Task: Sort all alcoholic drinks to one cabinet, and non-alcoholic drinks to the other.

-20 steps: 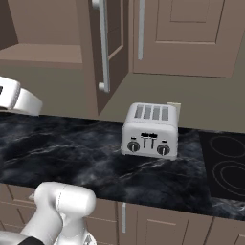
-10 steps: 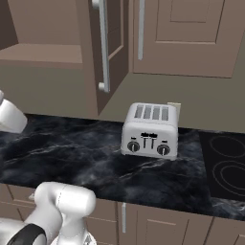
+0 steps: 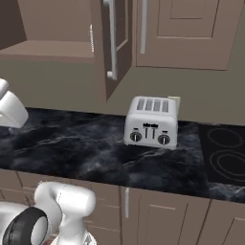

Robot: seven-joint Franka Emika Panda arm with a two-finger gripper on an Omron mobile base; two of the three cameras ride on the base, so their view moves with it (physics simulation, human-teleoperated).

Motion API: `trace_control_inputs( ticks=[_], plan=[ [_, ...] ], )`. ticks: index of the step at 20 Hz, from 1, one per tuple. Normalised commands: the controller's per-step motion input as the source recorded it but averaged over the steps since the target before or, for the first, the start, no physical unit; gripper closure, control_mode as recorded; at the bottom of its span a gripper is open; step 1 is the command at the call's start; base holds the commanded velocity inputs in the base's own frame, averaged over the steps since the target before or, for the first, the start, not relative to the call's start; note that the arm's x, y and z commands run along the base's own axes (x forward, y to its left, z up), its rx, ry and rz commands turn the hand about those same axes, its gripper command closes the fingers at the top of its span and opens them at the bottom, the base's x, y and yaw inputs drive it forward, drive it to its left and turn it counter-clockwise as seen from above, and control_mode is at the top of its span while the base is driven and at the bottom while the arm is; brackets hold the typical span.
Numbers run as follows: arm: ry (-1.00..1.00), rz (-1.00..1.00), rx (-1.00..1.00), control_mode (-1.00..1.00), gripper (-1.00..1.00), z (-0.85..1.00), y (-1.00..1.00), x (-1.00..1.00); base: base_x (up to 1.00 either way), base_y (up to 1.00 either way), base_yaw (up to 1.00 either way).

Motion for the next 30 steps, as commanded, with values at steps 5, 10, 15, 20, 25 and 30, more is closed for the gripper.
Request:
trace_control_inputs(
  ticks=[5,10,15,20,25,30],
  plan=[
    [0.00,0.00,0.00,1.00,-1.00,0.00,0.00,0.00,-0.82,0.23,0.00],
    [0.00,0.00,0.00,1.00,-1.00,0.00,0.00,0.00,-0.09,0.62,0.04],
    [0.00,0.00,0.00,1.00,-1.00,0.00,0.00,0.00,0.10,0.57,0.04],
    [0.00,0.00,0.00,1.00,-1.00,0.00,0.00,0.00,0.00,0.57,0.02],
    [0.00,0.00,0.00,1.00,-1.00,0.00,0.00,0.00,0.00,0.67,0.00],
    [0.00,0.00,0.00,1.00,-1.00,0.00,0.00,0.00,0.12,0.70,0.00]
  ],
)
